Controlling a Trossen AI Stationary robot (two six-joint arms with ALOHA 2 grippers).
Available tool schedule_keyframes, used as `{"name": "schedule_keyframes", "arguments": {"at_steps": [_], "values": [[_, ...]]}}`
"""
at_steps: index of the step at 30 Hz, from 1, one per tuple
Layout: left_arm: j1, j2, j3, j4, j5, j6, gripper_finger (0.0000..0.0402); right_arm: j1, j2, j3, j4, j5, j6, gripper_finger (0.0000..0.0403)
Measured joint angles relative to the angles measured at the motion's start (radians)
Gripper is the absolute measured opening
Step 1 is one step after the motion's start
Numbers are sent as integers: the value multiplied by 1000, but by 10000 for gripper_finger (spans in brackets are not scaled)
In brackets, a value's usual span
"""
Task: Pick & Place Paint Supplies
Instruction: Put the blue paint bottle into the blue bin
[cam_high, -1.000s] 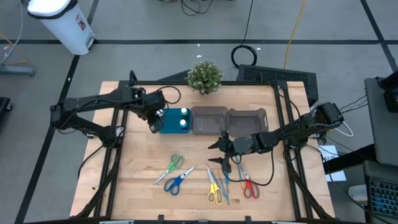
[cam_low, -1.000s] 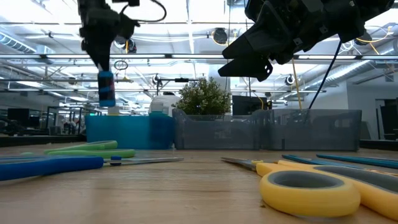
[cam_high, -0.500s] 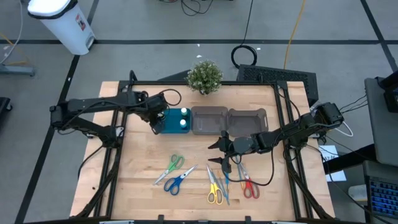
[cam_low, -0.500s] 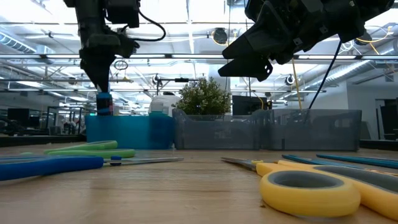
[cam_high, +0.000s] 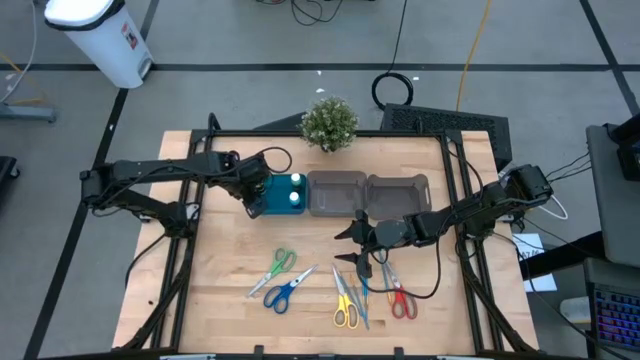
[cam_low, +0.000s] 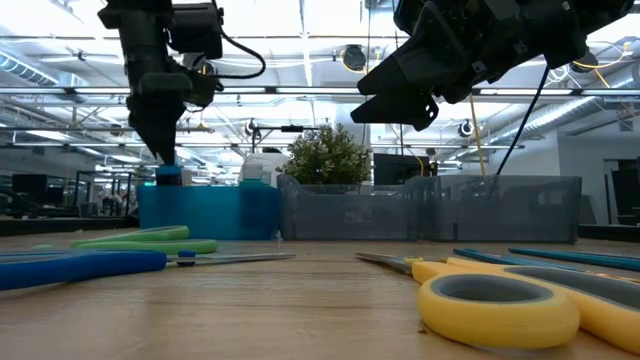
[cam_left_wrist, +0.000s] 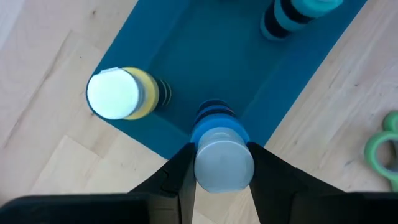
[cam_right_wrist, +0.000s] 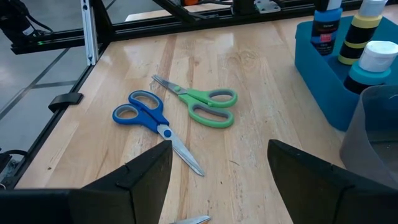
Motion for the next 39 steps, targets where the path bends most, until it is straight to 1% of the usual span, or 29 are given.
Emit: {"name": "schedule_keyframes", "arguments": {"at_steps": [7,14,21,24,33,39], "values": [[0,17,-10,13,0,0,121,0,0,0,0,0,0,254],[-1,64,-10,16,0,0,123,0,0,0,0,0,0,254],[-1,92,-6,24,-1,-2,164,0,0,0,0,0,0,254],[-1,90,-7,24,-1,-6,172,0,0,0,0,0,0,254],[-2,84,-9,18,0,-3,167,0,0,0,0,0,0,254],[-2,84,-8,18,0,-4,172,0,0,0,0,0,0,254]]}}
